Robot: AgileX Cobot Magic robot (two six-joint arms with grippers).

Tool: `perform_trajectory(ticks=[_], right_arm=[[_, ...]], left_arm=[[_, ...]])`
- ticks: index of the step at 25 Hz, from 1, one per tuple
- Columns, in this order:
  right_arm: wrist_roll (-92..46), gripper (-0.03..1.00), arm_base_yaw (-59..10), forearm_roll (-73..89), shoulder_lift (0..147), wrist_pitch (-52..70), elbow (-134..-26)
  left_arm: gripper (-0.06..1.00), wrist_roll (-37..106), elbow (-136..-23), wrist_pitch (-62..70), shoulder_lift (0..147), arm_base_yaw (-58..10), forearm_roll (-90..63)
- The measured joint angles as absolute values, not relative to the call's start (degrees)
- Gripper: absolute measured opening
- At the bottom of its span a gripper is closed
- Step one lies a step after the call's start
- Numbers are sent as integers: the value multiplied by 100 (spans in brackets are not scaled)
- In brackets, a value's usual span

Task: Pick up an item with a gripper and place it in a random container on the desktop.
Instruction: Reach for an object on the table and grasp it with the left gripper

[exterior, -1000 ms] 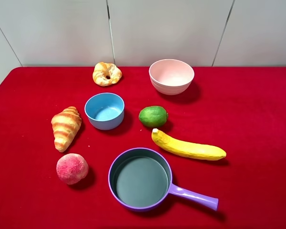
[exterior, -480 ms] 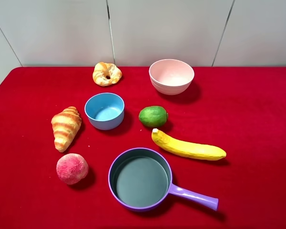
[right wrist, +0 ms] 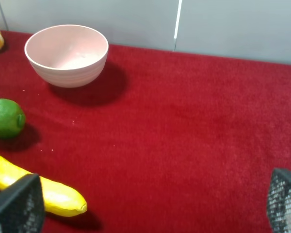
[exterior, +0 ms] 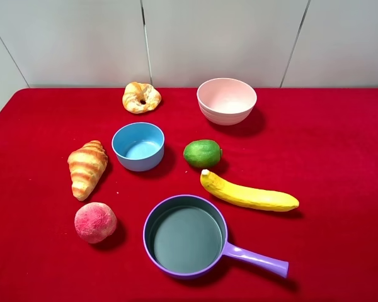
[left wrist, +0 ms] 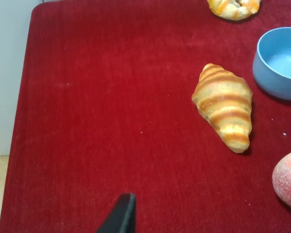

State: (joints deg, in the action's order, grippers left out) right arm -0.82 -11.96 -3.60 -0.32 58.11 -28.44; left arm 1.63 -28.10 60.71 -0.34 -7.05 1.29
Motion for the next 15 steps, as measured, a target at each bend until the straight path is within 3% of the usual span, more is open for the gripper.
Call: perform_trajectory(ticks=[15], right_arm=[[-82,69,-1196,-360,-32,5811,-2844]], left_arm=[[99,163,-2810,6047,225,-705,148]])
